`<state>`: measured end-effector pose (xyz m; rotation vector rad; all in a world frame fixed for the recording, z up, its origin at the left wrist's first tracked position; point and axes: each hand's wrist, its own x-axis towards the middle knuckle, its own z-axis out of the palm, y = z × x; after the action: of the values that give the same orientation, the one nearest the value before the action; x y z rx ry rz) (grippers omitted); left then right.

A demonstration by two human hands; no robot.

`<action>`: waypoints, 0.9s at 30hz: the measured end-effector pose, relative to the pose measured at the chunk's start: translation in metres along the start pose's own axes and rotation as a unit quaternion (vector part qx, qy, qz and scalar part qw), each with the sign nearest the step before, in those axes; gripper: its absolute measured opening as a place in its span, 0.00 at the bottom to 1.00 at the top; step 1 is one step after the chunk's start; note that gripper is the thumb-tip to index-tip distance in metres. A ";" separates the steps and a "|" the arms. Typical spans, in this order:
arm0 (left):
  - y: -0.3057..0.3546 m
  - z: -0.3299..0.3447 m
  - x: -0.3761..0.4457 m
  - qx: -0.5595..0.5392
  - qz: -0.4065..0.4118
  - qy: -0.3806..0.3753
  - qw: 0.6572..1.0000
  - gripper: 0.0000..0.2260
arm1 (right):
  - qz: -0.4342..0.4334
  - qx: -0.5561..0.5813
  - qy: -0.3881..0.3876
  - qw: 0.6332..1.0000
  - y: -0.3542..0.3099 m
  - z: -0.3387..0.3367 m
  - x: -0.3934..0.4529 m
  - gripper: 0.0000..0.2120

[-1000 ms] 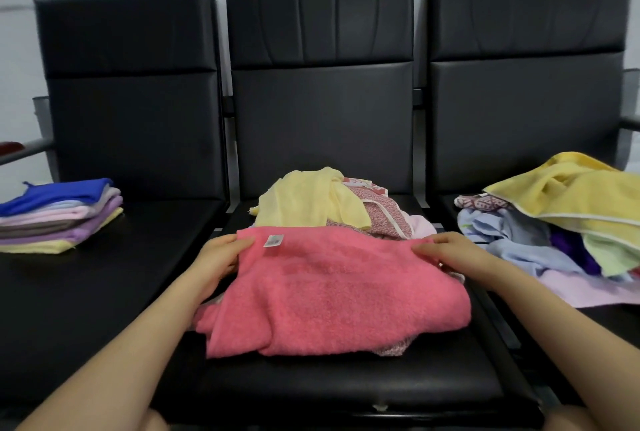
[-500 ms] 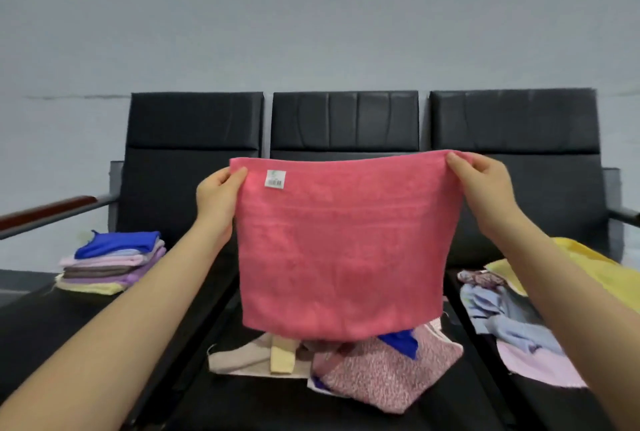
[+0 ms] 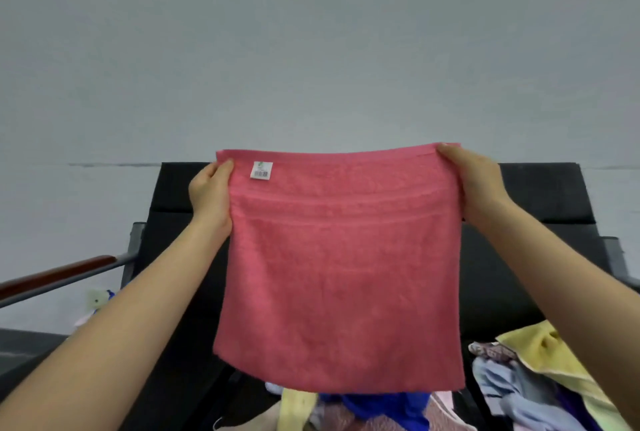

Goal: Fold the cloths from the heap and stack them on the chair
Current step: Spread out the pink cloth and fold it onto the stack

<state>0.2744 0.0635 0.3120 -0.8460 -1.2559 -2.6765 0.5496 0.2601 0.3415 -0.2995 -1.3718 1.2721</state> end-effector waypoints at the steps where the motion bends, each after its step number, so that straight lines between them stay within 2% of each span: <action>1: 0.002 0.001 0.001 -0.006 -0.005 -0.001 1.000 0.07 | 0.015 0.020 -0.005 1.000 -0.002 0.001 0.002 0.07; 4: -0.006 -0.002 0.002 0.035 -0.053 -0.035 0.997 0.05 | 0.054 0.022 -0.010 0.998 0.011 0.000 0.009 0.05; 6: -0.029 -0.014 0.001 0.104 -0.096 -0.071 0.987 0.03 | 0.088 -0.078 -0.011 0.993 0.038 -0.010 0.015 0.07; 8: -0.064 -0.035 -0.004 0.177 -0.121 -0.100 0.972 0.05 | 0.139 -0.227 -0.068 0.962 0.077 -0.029 0.014 0.08; 10: -0.104 -0.061 -0.012 0.258 -0.145 -0.125 0.947 0.07 | 0.194 -0.335 -0.146 0.911 0.120 -0.052 0.005 0.08; 13: -0.169 -0.098 -0.038 0.339 -0.192 -0.153 0.908 0.07 | 0.264 -0.406 -0.194 0.853 0.182 -0.083 -0.019 0.06; 15: -0.199 -0.111 -0.049 0.360 -0.206 -0.152 0.897 0.09 | 0.283 -0.406 -0.214 0.842 0.211 -0.092 -0.028 0.10; 18: -0.235 -0.118 -0.058 0.373 -0.204 -0.131 0.896 0.15 | 0.260 -0.426 -0.187 0.846 0.248 -0.095 -0.032 0.15; 21: -0.260 -0.115 -0.053 0.359 -0.202 -0.094 0.907 0.15 | 0.223 -0.437 -0.140 0.860 0.276 -0.091 -0.025 0.16; 24: -0.282 -0.110 -0.041 0.345 -0.220 -0.055 0.911 0.12 | 0.206 -0.462 -0.078 0.859 0.305 -0.082 -0.016 0.08; 27: -0.305 -0.109 -0.041 0.345 -0.247 -0.038 0.905 0.12 | 0.212 -0.485 -0.047 0.847 0.335 -0.079 -0.019 0.14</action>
<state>0.1741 0.1802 0.0242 -0.5723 -2.4899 -2.1700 0.4577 0.4084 0.0444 -1.3099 -2.0346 0.8189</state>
